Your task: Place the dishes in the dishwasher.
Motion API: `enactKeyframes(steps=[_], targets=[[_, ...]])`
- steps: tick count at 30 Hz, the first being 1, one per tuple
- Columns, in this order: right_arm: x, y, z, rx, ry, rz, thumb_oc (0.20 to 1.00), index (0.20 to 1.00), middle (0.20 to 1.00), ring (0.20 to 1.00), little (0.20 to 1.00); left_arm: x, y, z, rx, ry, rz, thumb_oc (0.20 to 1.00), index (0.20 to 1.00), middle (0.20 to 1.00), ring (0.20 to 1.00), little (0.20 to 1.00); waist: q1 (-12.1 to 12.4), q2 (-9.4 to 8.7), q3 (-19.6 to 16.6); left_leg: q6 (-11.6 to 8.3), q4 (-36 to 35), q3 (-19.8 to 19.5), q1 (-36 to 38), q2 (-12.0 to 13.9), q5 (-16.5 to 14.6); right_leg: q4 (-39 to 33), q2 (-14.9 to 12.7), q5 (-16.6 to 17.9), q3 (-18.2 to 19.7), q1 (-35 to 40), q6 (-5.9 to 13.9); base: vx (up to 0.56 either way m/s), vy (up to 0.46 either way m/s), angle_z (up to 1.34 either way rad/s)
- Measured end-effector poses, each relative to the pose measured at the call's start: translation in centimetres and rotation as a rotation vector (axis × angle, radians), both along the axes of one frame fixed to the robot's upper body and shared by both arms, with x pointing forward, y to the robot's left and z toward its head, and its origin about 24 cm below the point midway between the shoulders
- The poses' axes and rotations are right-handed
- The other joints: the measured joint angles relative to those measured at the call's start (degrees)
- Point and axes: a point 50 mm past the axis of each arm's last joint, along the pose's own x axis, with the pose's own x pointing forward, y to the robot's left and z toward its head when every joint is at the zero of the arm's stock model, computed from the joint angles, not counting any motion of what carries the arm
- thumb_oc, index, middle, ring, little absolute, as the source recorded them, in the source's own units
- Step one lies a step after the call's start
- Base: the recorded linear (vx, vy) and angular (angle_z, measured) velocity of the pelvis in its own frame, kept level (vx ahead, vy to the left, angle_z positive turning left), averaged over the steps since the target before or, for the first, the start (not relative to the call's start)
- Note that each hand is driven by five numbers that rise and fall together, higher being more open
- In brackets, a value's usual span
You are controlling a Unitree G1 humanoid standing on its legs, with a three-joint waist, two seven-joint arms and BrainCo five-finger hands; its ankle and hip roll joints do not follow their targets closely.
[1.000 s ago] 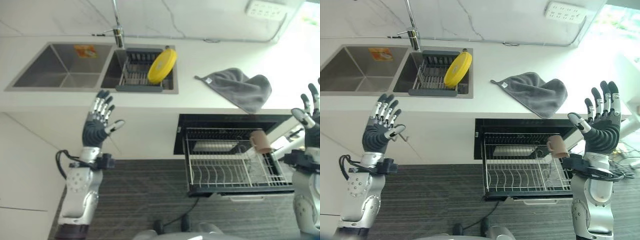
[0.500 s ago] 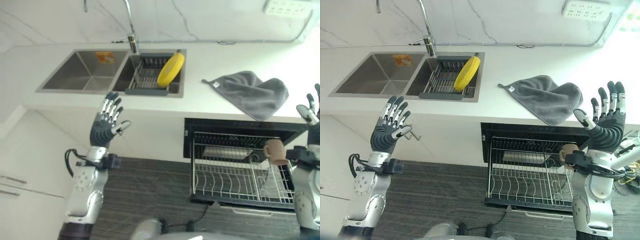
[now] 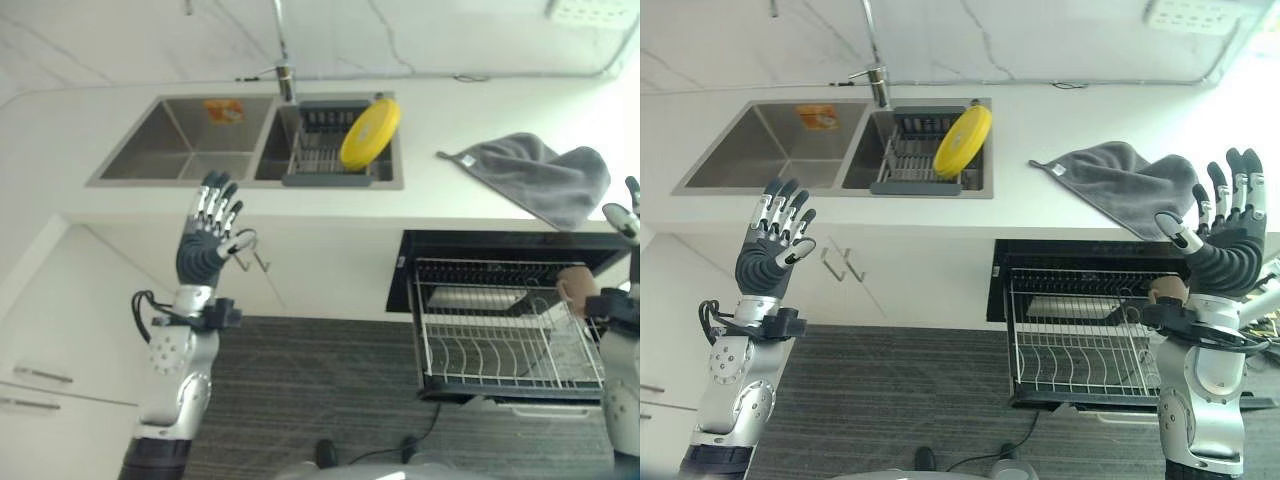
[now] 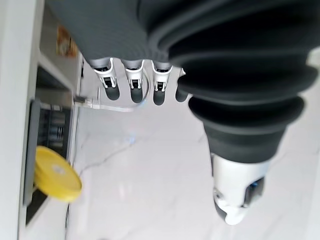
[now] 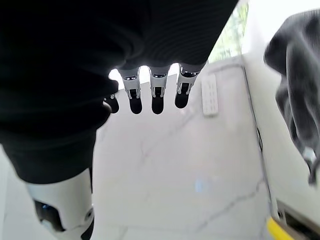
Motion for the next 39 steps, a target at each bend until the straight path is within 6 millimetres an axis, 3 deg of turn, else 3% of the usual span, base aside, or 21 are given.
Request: enactKeyframes(steps=[5,6,9,11,13,16,18,19,20,21,22,23,24,26,28,29,30,31,32,34,39], targets=[[0.4,0.2,0.1,-0.014,0.006,0.035,1.000,1.000,1.000,1.000,1.000,0.1,0.2,0.4,0.023,-0.005,-0.002,1.000,1.000,1.000,1.000,1.000,0.78,-5.23,-0.88,0.34,0.02,0.47,-0.06,0.64,0.14,-1.28,0.77,0.03,-0.04,0.11,0.22,0.00,0.004,-0.10],[0.9,-0.3,0.1,-0.014,0.013,0.017,1.000,1.000,1.000,1.000,1.000,0.2,0.0,0.5,0.010,-0.013,-0.005,1.000,1.000,1.000,1.000,1.000,1.10,-4.41,-0.91,-0.71,0.02,0.12,-0.21,3.24,0.93,-4.09,3.65,0.99,-0.08,1.47,-0.56,-0.05,-0.123,-0.03],[0.3,0.3,-2.1,-0.093,0.127,0.129,1.000,1.000,1.000,1.000,1.000,-1.3,1.0,-0.1,0.005,-0.041,0.038,1.000,1.000,1.000,1.000,1.000,3.18,-4.28,-0.58,-3.48,9.69,-5.33,-6.54,2.88,-1.56,-4.10,3.96,0.25,1.41,1.68,-1.61,-0.03,-0.173,0.44],[1.4,1.2,-1.4,-0.107,0.092,0.167,1.000,1.000,1.000,1.000,1.000,-0.9,1.3,0.3,-0.002,-0.060,0.056,1.000,1.000,1.000,1.000,1.000,3.39,-0.47,0.55,-2.07,8.29,-4.44,-7.12,3.71,-0.12,-4.17,4.67,-0.11,-1.75,2.25,-2.05,-0.02,-0.090,1.10],[2.5,3.2,-0.3,-0.119,0.033,0.255,1.000,1.000,1.000,1.000,1.000,-1.1,1.4,0.6,-0.020,-0.085,0.086,1.000,1.000,1.000,1.000,1.000,5.32,2.16,0.53,-2.20,4.10,-6.67,-4.87,3.02,0.74,-3.55,5.43,-1.34,0.39,1.33,-3.05,0.02,-0.005,0.09],[1.6,2.7,-0.5,-0.144,0.051,0.218,1.000,1.000,1.000,1.000,1.000,-1.7,1.0,0.1,-0.079,-0.077,0.099,1.000,1.000,1.000,1.000,1.000,4.72,3.40,0.15,-1.66,3.98,-8.10,-5.04,2.81,1.14,-2.72,5.80,-1.24,1.44,1.87,-2.87,0.01,0.218,-0.02],[1.5,2.2,-0.5,-0.147,0.071,0.185,1.000,1.000,1.000,1.000,1.000,-1.3,0.5,-0.1,-0.071,-0.068,0.066,1.000,1.000,1.000,1.000,1.000,3.05,1.92,0.70,-1.67,3.54,-4.52,-5.51,4.20,-1.63,-3.25,4.13,-0.07,-1.53,2.47,-3.95,0.02,0.409,0.55],[1.3,1.3,-0.2,-0.145,0.072,0.137,1.000,1.000,1.000,1.000,1.000,-0.7,0.1,0.3,-0.046,-0.075,0.023,1.000,1.000,1.000,1.000,1.000,1.88,0.41,0.60,-3.71,6.61,-1.15,-7.16,9.19,-2.20,-3.25,2.68,-0.06,-3.53,2.36,-3.95,0.00,0.941,0.68],[1.0,0.4,0.4,-0.159,0.057,0.093,1.000,1.000,1.000,1.000,1.000,-0.6,0.2,0.7,-0.051,-0.084,0.014,1.000,1.000,1.000,1.000,1.000,1.53,0.30,0.60,-6.31,5.93,0.08,-6.70,18.69,-1.23,-3.27,1.93,0.08,-3.54,2.31,-3.18,-0.02,1.251,0.63],[0.4,-0.6,0.9,-0.193,0.065,0.074,1.000,1.000,1.000,1.000,1.000,-0.3,-0.2,0.4,-0.071,-0.084,0.000,1.000,1.000,1.000,1.000,1.000,0.74,0.60,0.60,-8.01,4.56,-3.60,-7.46,19.90,-1.38,-2.85,-0.66,0.56,-1.15,1.23,-0.27,-0.03,1.598,-0.04],[0.5,-0.9,1.8,-0.169,0.029,0.078,1.000,1.000,1.000,1.000,1.000,-0.3,-0.1,0.2,-0.070,-0.081,-0.001,1.000,1.000,1.000,1.000,1.000,0.53,1.78,0.44,-7.76,2.42,-2.77,-6.88,18.36,-0.61,-2.65,-3.79,1.17,0.29,-0.34,2.09,0.01,1.376,-0.15],[0.7,-0.3,1.6,-0.118,0.006,0.105,1.000,1.000,1.000,1.000,1.000,0.0,-0.3,0.6,-0.066,-0.099,-0.012,1.000,1.000,1.000,1.000,1.000,-0.99,2.63,0.98,-11.05,4.43,-2.80,-6.66,14.92,1.10,-1.81,-7.11,1.71,0.43,-0.54,5.46,0.03,1.002,-0.24],[0.6,0.6,0.3,-0.049,0.028,0.133,1.000,1.000,1.000,1.000,1.000,0.2,-0.3,0.8,-0.059,-0.105,-0.016,1.000,1.000,1.000,1.000,1.000,-1.01,-0.29,1.64,-8.29,6.27,-1.87,-7.08,10.18,-0.13,-0.74,-10.97,2.98,0.32,-0.82,5.51,0.05,0.681,-0.01],[-0.1,1.8,-1.2,-0.002,0.062,0.179,1.000,1.000,1.000,1.000,1.000,0.4,-0.2,0.8,-0.044,-0.100,-0.028,1.000,1.000,1.000,1.000,1.000,-0.21,-2.73,2.40,-3.91,11.55,-1.37,-9.78,5.31,-4.27,1.90,-16.27,6.65,0.50,-2.88,1.80,0.07,0.418,-0.02],[0.1,2.8,-1.8,-0.012,0.089,0.239,1.000,1.000,1.000,1.000,1.000,0.2,0.5,0.4,-0.025,-0.070,-0.006,1.000,1.000,1.000,1.000,1.000,1.86,-3.08,2.47,-0.54,12.59,2.24,-9.37,3.42,-5.52,3.06,-17.63,16.92,-0.48,-6.93,-1.09,0.05,0.482,-0.71],[0.2,3.3,-1.9,-0.022,0.096,0.268,1.000,1.000,1.000,1.000,1.000,-0.2,1.3,0.2,-0.013,-0.057,0.024,1.000,1.000,1.000,1.000,1.000,3.04,-3.27,2.49,1.35,11.95,4.69,-8.01,3.13,-5.54,3.58,-17.18,21.33,-2.01,-8.53,-0.99,0.03,0.423,-1.18],[0.4,3.6,-2.0,-0.030,0.101,0.289,1.000,1.000,1.000,1.000,1.000,-0.7,2.3,-0.2,-0.012,-0.036,0.066,1.000,1.000,1.000,1.000,1.000,3.99,-2.37,2.93,2.45,10.16,6.28,-5.84,3.75,-5.34,8.17,-15.48,17.30,-3.29,-9.86,2.39,0.05,0.342,-0.82],[0.4,3.7,-2.0,-0.034,0.103,0.291,1.000,1.000,1.000,1.000,1.000,-0.8,2.6,-0.4,-0.014,-0.020,0.081,1.000,1.000,1.000,1.000,1.000,3.24,-2.11,2.83,3.45,7.34,6.37,-3.51,3.92,-4.40,13.61,-11.73,9.27,-3.05,-10.31,3.72,0.07,0.387,-0.34],[0.4,3.6,-1.6,-0.047,0.091,0.285,1.000,1.000,1.000,1.000,1.000,-0.7,2.4,-0.1,-0.013,-0.031,0.076,1.000,1.000,1.000,1.000,1.000,2.74,-2.37,2.58,4.03,4.31,6.02,-1.77,3.61,-3.73,19.52,-4.20,0.39,-2.23,-10.60,4.20,0.06,0.280,0.15],[0.3,3.6,-1.1,-0.081,0.080,0.282,1.000,1.000,1.000,1.000,1.000,-0.4,1.0,-0.2,-0.012,-0.017,0.038,1.000,1.000,1.000,1.000,1.000,1.90,-2.98,2.01,4.11,2.34,5.40,-0.79,1.69,-1.73,20.29,4.06,-6.21,-2.62,-10.72,-0.44,0.05,0.108,0.29],[1.1,2.9,-1.6,-0.066,0.104,0.255,1.000,1.000,1.000,1.000,1.000,-0.5,0.6,-0.2,0.050,-0.004,0.079,1.000,1.000,1.000,1.000,1.000,2.12,-2.18,1.31,4.08,1.25,6.45,0.06,-0.03,-1.50,4.55,4.77,-2.09,-4.62,-4.58,-3.78,0.07,-0.061,-0.15]])
